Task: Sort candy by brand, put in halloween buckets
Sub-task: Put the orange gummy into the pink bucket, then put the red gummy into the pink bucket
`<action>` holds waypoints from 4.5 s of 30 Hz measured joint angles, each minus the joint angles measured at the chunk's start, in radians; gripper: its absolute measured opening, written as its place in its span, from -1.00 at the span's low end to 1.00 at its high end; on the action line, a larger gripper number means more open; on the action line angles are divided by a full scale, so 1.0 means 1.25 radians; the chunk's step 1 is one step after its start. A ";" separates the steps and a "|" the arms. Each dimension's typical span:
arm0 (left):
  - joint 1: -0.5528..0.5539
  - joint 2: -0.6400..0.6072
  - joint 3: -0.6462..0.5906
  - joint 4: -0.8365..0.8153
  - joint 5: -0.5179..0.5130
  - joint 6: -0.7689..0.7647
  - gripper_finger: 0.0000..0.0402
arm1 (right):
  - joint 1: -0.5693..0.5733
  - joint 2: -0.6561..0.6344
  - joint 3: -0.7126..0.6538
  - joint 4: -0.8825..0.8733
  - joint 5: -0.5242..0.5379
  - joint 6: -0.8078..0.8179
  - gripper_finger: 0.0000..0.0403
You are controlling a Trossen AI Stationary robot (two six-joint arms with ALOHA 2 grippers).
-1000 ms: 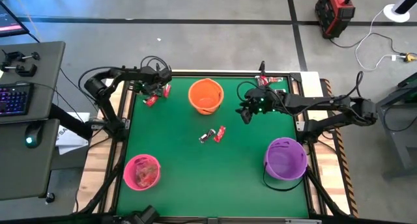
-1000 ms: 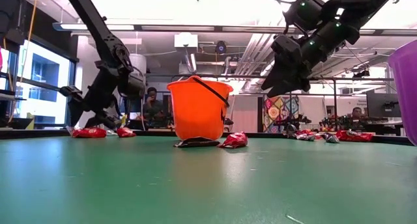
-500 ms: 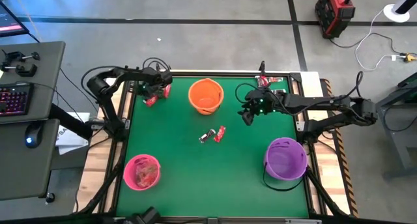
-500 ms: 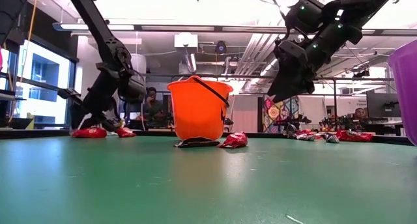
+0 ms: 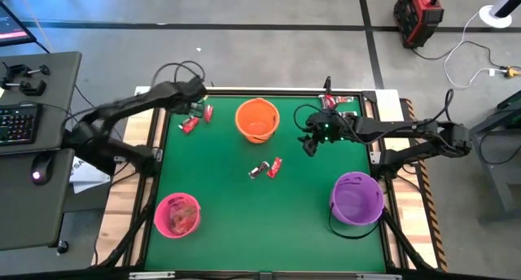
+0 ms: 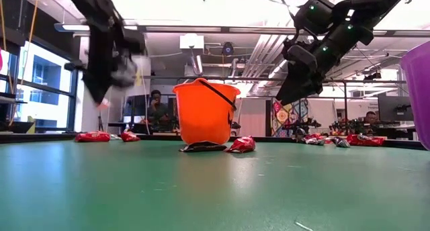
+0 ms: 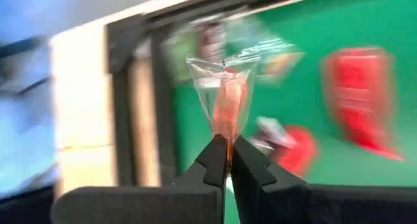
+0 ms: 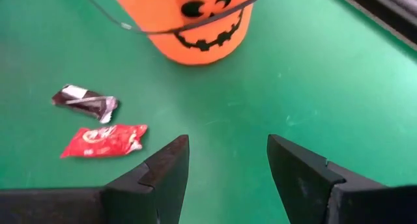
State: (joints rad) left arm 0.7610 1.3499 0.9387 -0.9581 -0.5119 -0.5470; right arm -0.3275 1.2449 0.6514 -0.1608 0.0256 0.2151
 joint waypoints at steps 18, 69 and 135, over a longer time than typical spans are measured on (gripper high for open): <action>-0.759 -0.318 0.002 -0.007 0.843 -0.465 -1.00 | 0.000 0.000 0.000 0.026 0.043 -0.074 -0.01; 0.076 0.104 0.209 0.040 0.369 0.247 -0.02 | 0.000 0.000 0.061 0.164 0.030 0.117 -0.01; -0.059 -0.236 -0.022 0.275 0.338 0.148 -0.02 | -0.541 0.384 0.257 -0.284 0.323 1.065 -0.01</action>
State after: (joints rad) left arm 0.6868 1.0546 0.9112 -0.6143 -0.0898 -0.3619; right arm -1.0039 1.7255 0.9722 -0.5153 0.4294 1.5466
